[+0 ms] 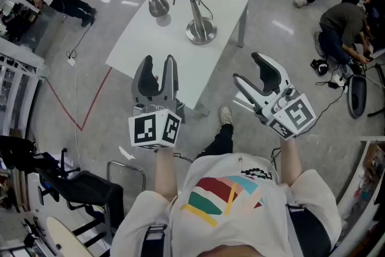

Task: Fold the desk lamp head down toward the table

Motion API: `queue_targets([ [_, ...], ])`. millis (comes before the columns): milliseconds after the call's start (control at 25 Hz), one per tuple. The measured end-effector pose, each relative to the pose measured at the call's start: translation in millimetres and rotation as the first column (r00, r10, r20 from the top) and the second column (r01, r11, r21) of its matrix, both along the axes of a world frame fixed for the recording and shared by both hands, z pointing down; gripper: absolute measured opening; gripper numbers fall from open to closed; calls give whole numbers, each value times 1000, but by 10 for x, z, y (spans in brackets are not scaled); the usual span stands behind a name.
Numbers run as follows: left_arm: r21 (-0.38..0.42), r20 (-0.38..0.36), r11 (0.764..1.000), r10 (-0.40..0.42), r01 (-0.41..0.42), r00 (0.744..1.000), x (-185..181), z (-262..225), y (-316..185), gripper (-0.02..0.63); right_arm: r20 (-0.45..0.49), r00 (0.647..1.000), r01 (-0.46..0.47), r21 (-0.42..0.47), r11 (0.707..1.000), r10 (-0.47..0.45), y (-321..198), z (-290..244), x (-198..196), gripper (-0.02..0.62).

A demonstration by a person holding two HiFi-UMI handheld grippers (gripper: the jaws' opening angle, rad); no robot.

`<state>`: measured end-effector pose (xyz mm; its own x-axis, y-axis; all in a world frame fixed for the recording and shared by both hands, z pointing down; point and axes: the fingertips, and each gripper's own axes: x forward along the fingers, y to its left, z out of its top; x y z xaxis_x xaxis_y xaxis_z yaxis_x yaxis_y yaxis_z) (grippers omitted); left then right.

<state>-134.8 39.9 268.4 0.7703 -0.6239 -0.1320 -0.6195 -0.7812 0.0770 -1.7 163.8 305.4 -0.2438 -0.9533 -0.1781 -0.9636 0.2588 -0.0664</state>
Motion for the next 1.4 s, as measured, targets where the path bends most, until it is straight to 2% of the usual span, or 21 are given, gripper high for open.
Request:
queue_targets([
  [120, 24, 5, 1000, 9, -9, 1000, 246, -96, -526, 254, -33, 999, 36, 4, 999, -36, -603, -124, 247, 274],
  [160, 29, 3, 1000, 13, -13, 1000, 318, -139, -696, 293, -44, 998, 51, 8, 999, -51, -809, -181, 320, 275],
  [200, 33, -2, 999, 15, -15, 1000, 382, -196, -864, 296, -53, 996, 70, 13, 997, -69, -1020, -248, 386, 275],
  [320, 44, -33, 999, 19, -18, 999, 527, -407, -1318, 296, -99, 979, 181, 16, 983, -178, -1616, -455, 509, 275],
  [440, 27, -35, 998, 52, -51, 998, 650, -485, -1585, 296, -185, 919, 348, -30, 937, -347, -2032, -531, 503, 273],
  [560, 14, 19, 993, 119, -119, 993, 793, -450, -1654, 296, -237, 841, 479, -88, 873, -486, -2327, -538, 514, 273],
  [680, 18, 29, 993, 114, -115, 993, 878, -439, -1745, 296, -292, 786, 534, -122, 836, -545, -2672, -527, 636, 273],
  [760, 34, 61, 994, 98, -100, 993, 923, -436, -1768, 295, -342, 754, 542, -161, 825, -561, -2905, -488, 707, 273],
  [800, 47, 87, 995, 88, -92, 992, 936, -443, -1759, 295, -359, 725, 560, -191, 806, -588, -2987, -458, 704, 273],
  [840, 64, 113, 995, 76, -83, 991, 948, -457, -1748, 295, -361, 686, 592, -227, 773, -631, -3047, -425, 678, 273],
  [920, 84, 152, 995, 48, -62, 987, 986, -494, -1752, 295, -334, 590, 673, -299, 676, -735, -3136, -367, 601, 273],
  [1000, 71, 174, 997, 30, -43, 984, 1034, -516, -1763, 295, -311, 487, 735, -361, 575, -817, -3217, -320, 528, 273],
  [1080, 49, 209, 998, 20, -31, 978, 1072, -503, -1766, 294, -306, 396, 762, -417, 496, -866, -3306, -273, 460, 273],
  [1200, 40, 270, 999, -4, -7, 963, 1125, -450, -1800, 291, -301, 292, 771, -487, 409, -908, -3400, -211, 383, 273],
  [1280, 37, 276, 999, -20, 10, 961, 1148, -420, -1816, 228, -286, 223, 785, -515, 346, -932, -3394, -161, 326, 273],
  [1400, 25, 270, 1000, -22, 16, 963, 1147, -400, -1845, 213, -264, 140, 787, -555, 269, -954, -3376, -79, 251, 273],
])
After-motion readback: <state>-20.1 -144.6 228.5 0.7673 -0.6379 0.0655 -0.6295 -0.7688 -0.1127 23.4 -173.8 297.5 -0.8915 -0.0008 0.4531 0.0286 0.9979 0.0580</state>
